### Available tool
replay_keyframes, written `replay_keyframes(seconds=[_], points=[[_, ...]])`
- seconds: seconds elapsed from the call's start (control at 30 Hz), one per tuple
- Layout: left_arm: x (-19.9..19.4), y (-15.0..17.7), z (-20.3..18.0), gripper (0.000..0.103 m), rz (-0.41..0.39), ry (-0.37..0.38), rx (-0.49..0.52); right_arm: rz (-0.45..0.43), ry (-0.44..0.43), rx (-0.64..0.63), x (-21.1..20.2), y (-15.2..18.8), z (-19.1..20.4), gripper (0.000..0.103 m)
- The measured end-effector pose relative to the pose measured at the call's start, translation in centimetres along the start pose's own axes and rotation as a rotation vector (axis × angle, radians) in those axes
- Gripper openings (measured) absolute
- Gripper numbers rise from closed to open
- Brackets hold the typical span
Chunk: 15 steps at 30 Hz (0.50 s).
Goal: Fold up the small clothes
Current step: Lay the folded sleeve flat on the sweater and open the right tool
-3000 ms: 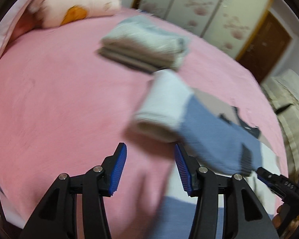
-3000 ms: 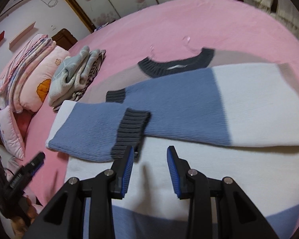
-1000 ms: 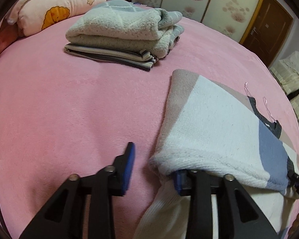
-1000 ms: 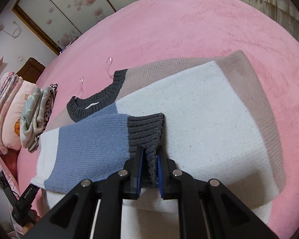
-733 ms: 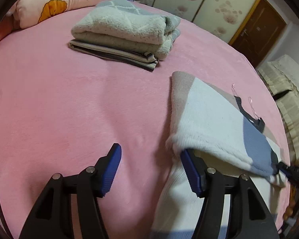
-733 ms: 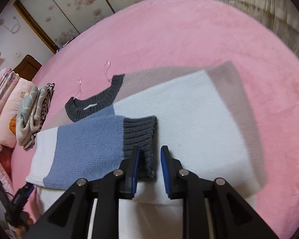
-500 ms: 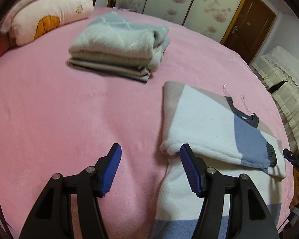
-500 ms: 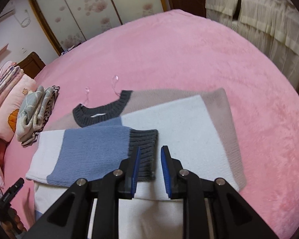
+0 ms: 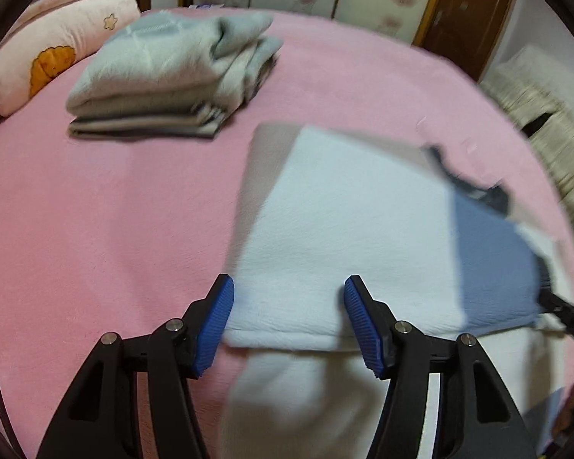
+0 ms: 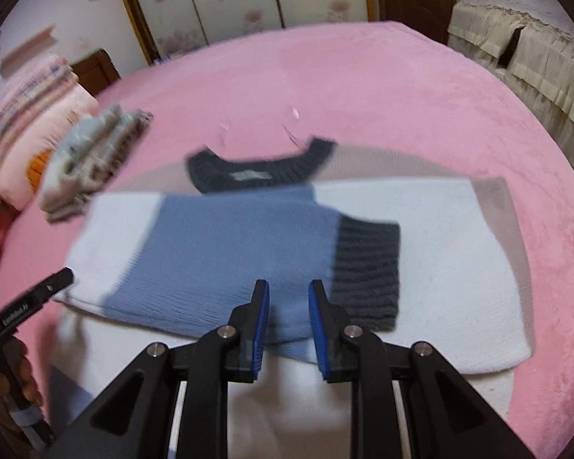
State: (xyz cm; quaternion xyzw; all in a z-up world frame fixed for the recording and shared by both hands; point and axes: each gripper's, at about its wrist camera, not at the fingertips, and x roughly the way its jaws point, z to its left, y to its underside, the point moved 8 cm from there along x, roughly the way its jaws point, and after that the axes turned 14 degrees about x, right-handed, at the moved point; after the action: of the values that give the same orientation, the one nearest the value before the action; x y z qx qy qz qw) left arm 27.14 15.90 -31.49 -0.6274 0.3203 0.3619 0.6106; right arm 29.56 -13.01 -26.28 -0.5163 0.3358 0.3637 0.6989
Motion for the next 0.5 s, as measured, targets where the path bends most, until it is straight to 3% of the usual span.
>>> replay_keyframes(seconds=[0.1,0.3,0.5], points=[[0.7,0.6,0.5,0.062,0.011,0.026,-0.020,0.009,-0.016,0.020,0.5,0.1,-1.2,0.007],[-0.3,0.2,1.0,0.062,0.003,0.055,-0.048,0.019,-0.030,0.045,-0.2,-0.4,-1.2,0.007],[-3.0,-3.6,0.2,0.062,-0.097,0.069,-0.014,-0.050,-0.083,0.064,-2.1,-2.9,-0.2,0.007]])
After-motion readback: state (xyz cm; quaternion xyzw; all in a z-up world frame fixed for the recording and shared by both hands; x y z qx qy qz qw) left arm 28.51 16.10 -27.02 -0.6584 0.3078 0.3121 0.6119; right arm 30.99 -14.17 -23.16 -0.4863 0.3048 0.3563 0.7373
